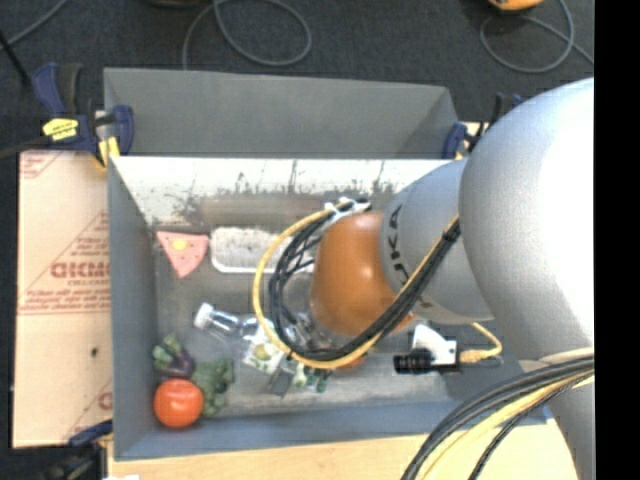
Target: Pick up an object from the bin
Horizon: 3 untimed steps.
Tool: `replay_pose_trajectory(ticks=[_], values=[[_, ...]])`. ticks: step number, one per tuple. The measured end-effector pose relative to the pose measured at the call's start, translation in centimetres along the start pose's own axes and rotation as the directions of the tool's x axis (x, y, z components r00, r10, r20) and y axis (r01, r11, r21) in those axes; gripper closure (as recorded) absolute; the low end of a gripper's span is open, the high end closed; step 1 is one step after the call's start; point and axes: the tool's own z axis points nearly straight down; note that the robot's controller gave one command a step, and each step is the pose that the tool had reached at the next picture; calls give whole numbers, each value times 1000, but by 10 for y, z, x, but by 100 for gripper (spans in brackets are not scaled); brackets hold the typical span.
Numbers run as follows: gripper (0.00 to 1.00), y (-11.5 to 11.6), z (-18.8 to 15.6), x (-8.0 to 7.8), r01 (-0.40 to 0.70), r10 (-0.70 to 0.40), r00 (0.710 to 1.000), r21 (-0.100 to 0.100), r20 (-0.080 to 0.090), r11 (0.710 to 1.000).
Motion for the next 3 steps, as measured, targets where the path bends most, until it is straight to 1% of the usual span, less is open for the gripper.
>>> replay_pose_trajectory(ticks=[2,3], values=[[100,0,-19,0,0,0,1000,2,-3,1000],[100,-1,-38,1,0,0,1000,5,-7,1000]])
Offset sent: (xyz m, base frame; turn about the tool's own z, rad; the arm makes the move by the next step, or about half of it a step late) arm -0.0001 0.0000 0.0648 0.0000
